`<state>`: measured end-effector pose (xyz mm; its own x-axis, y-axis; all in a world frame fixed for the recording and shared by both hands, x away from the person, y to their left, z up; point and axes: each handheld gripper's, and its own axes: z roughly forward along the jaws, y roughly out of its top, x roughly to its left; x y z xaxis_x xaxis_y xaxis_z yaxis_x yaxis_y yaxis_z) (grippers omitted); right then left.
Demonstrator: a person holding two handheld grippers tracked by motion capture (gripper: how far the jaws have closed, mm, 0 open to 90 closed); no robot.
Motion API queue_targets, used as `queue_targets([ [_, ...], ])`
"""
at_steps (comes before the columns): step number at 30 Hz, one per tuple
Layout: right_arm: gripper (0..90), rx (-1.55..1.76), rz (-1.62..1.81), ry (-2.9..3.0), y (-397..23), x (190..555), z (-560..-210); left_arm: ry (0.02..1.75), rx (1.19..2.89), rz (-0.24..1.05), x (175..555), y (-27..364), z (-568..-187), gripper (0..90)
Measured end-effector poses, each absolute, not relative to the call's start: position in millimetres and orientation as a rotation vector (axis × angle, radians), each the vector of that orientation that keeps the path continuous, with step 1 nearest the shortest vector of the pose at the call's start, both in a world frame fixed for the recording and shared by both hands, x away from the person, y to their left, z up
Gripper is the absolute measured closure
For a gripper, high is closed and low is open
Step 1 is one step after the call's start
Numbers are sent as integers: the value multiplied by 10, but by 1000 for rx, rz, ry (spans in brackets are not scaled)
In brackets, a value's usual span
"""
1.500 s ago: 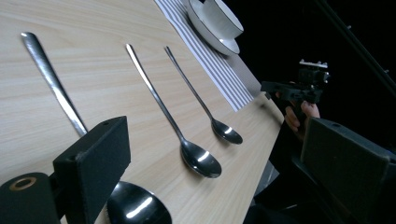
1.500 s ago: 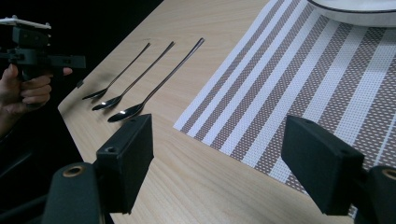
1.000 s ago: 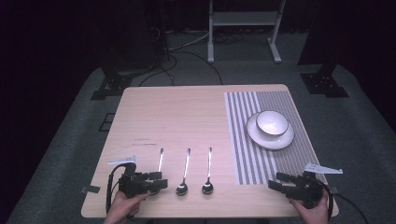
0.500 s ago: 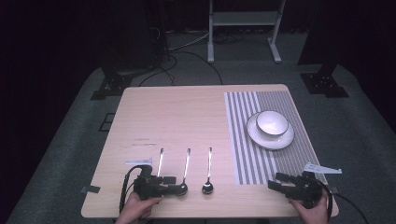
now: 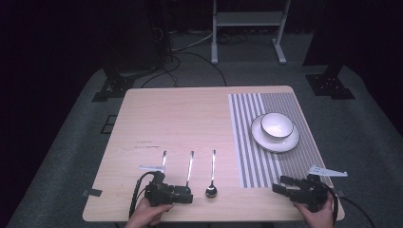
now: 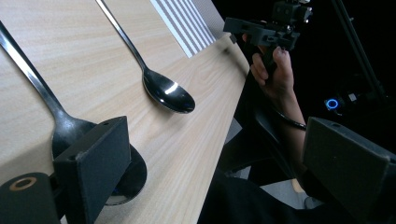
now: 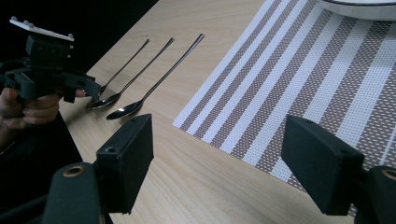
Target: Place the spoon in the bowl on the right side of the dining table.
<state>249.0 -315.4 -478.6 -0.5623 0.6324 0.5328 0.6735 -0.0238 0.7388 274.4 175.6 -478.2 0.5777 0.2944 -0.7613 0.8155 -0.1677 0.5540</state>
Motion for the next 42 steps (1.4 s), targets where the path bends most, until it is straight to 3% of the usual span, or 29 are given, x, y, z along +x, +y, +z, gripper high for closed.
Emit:
queue_targets([
  [22, 241, -1392, -1672, -2233, -3019, 2537, -4669, 971, 1777, -597, 2728, 1737, -4886, 74],
  [42, 241, -1122, -1555, -2255, -2283, 3038, -4417, 963, 1775, -594, 2725, 1751, -4891, 75],
])
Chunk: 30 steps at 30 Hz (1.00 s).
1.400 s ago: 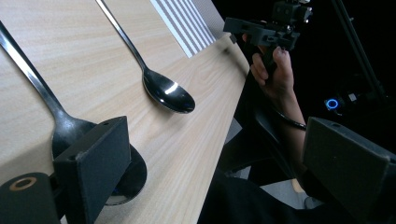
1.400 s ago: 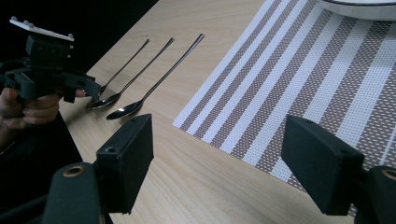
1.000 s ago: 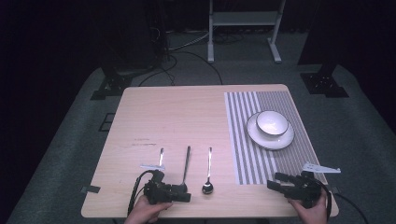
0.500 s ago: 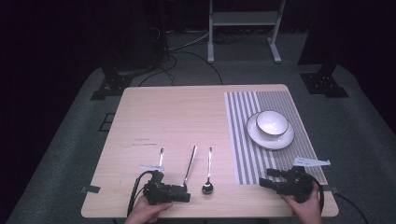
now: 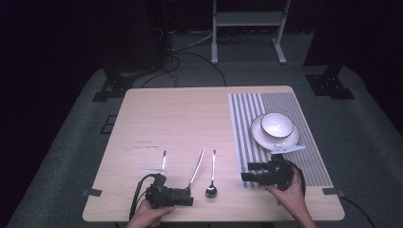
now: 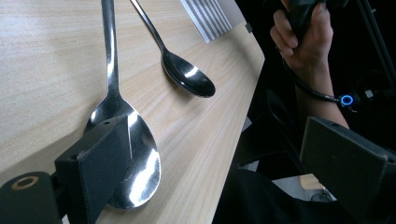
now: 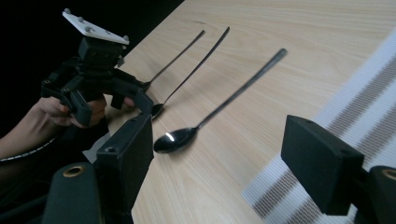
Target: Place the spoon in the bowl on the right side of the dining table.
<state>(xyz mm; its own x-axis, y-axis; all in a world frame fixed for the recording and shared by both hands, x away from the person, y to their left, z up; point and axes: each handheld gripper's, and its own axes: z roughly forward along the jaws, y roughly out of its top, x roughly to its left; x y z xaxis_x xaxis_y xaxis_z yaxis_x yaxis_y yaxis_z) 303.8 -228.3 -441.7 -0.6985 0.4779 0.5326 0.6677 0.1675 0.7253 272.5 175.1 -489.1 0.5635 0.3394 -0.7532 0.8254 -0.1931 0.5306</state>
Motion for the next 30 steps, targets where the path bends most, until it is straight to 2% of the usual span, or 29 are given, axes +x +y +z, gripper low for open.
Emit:
queue_targets([
  [30, 241, -987, -1415, -2285, -1462, 3560, -4365, 954, 1764, -615, 2728, 1750, -4902, 75],
])
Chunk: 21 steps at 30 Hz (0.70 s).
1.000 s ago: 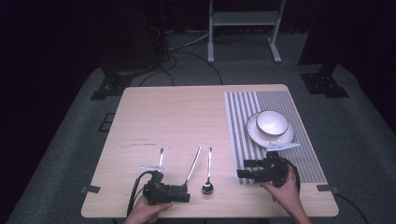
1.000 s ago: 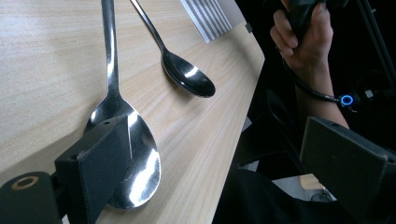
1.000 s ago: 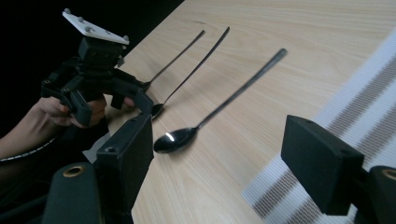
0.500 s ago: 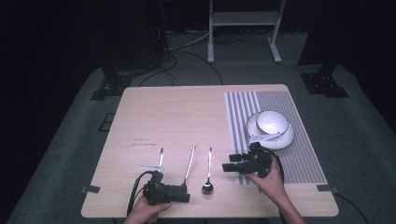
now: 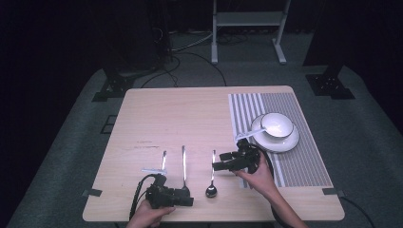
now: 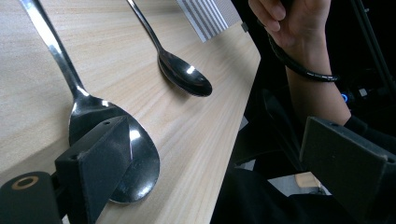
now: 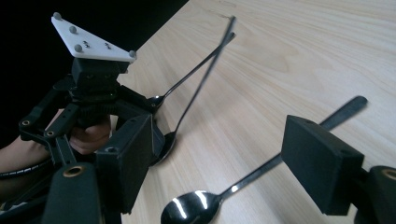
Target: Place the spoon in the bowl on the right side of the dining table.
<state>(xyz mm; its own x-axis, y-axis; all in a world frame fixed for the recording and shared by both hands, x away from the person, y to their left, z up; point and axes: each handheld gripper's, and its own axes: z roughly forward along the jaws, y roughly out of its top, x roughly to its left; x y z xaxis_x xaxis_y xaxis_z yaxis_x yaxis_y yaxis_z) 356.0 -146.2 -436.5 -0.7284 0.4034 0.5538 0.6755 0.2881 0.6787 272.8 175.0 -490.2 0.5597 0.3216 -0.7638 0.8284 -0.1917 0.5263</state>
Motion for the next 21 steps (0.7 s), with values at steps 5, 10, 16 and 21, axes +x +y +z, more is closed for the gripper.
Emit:
queue_targets([
  [5, 241, -967, -1396, -2294, -1361, 3616, -4352, 953, 1766, -615, 2729, 1753, -4904, 75],
  [10, 241, -959, -1370, -2301, -1256, 3680, -4375, 950, 1764, -614, 2730, 1758, -4906, 75],
  [16, 246, -954, -1349, -2307, -1145, 3737, -4409, 951, 1766, -609, 2728, 1766, -4905, 75],
  [21, 250, -953, -1340, -2310, -1086, 3765, -4436, 951, 1769, -607, 2729, 1769, -4903, 76],
])
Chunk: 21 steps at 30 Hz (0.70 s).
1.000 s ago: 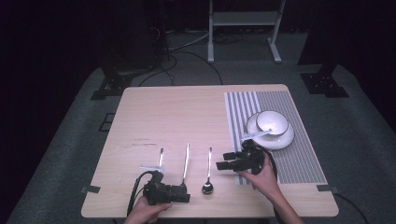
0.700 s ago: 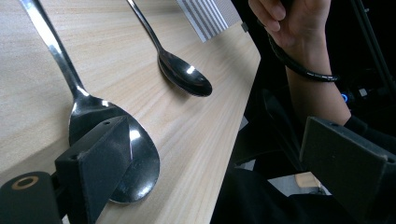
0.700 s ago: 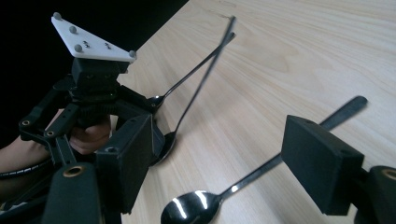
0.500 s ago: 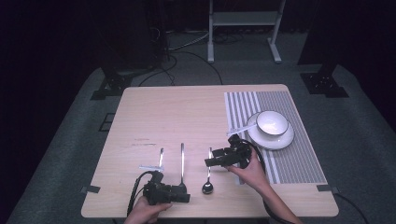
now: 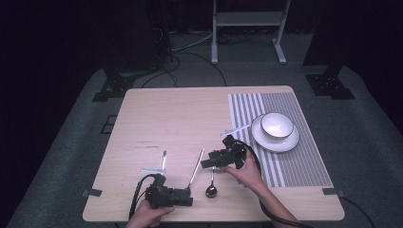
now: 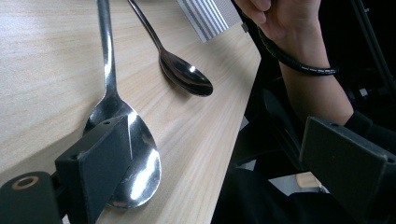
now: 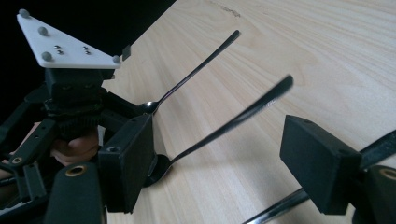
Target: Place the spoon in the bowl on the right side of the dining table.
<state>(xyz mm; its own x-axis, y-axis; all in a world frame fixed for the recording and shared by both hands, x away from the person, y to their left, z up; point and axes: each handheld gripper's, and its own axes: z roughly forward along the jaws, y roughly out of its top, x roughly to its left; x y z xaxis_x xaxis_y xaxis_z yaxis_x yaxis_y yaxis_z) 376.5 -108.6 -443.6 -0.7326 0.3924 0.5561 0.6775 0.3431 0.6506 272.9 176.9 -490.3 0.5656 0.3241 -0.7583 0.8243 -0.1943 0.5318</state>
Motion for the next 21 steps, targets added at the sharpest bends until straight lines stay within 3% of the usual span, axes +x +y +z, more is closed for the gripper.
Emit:
queue_targets([
  [11, 342, -996, -1326, -2299, -961, 3896, -4515, 949, 1768, -611, 2732, 1772, -4903, 76],
  [15, 471, -1017, -1304, -2291, -890, 3940, -4550, 947, 1766, -613, 2734, 1777, -4907, 76],
  [21, 561, -1033, -1283, -2293, -887, 3933, -4588, 947, 1766, -614, 2734, 1779, -4906, 76],
])
